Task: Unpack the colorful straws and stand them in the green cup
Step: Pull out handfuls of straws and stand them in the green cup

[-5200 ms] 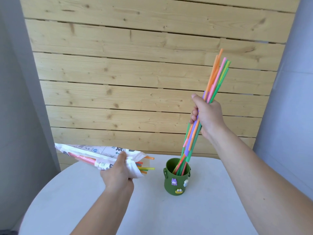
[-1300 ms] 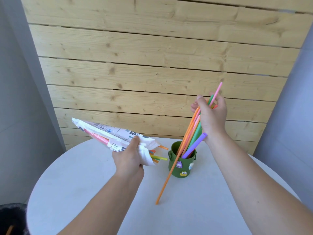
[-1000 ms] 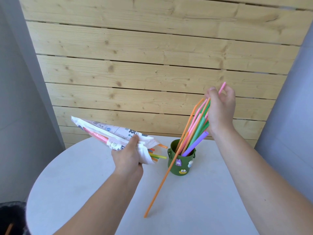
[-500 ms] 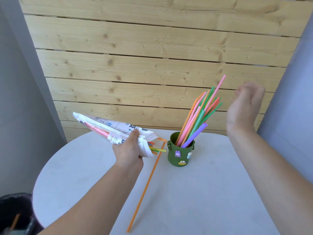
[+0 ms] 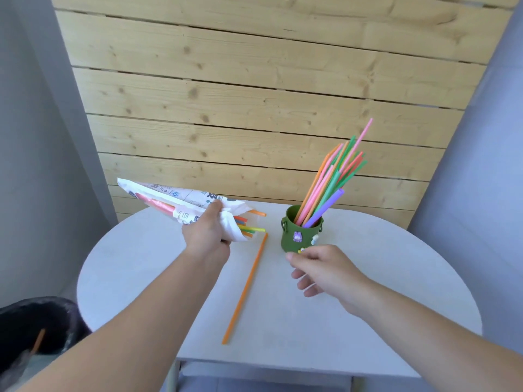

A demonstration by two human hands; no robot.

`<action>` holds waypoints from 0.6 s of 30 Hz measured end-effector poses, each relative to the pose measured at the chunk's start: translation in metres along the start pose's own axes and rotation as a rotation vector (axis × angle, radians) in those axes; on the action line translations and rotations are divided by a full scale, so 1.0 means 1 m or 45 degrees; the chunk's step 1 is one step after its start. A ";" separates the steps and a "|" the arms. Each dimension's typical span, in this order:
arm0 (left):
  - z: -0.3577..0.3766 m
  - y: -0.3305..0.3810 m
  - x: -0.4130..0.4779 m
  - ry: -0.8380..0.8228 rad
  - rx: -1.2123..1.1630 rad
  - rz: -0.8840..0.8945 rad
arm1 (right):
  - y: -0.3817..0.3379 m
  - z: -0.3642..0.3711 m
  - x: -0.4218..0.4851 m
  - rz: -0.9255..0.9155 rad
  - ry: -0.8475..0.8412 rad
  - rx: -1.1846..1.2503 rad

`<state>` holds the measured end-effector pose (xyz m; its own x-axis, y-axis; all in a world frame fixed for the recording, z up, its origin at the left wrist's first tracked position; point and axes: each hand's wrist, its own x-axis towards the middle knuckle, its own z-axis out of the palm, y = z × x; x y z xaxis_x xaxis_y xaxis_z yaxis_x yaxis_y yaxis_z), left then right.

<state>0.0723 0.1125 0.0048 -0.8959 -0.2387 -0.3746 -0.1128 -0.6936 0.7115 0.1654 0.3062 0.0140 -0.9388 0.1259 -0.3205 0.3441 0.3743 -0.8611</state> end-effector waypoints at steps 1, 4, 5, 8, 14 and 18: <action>-0.003 0.003 0.001 0.005 0.007 0.005 | -0.007 0.012 0.005 0.001 -0.040 -0.036; -0.013 0.013 0.001 -0.001 0.020 0.020 | -0.020 0.046 0.030 0.063 -0.044 -0.120; -0.017 0.016 0.001 0.000 0.018 0.028 | -0.023 0.056 0.039 0.090 -0.016 -0.151; -0.026 0.024 0.002 0.023 0.014 0.030 | -0.030 0.075 0.059 0.129 0.083 -0.317; -0.038 0.036 0.005 0.066 -0.009 0.017 | -0.037 0.090 0.068 0.143 0.137 -0.638; -0.036 0.040 0.005 0.063 -0.028 0.014 | -0.030 0.087 0.074 0.142 0.178 -0.551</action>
<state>0.0791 0.0593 0.0098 -0.8748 -0.2788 -0.3962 -0.0935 -0.7052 0.7028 0.0870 0.2243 -0.0186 -0.8992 0.2988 -0.3196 0.4344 0.6967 -0.5709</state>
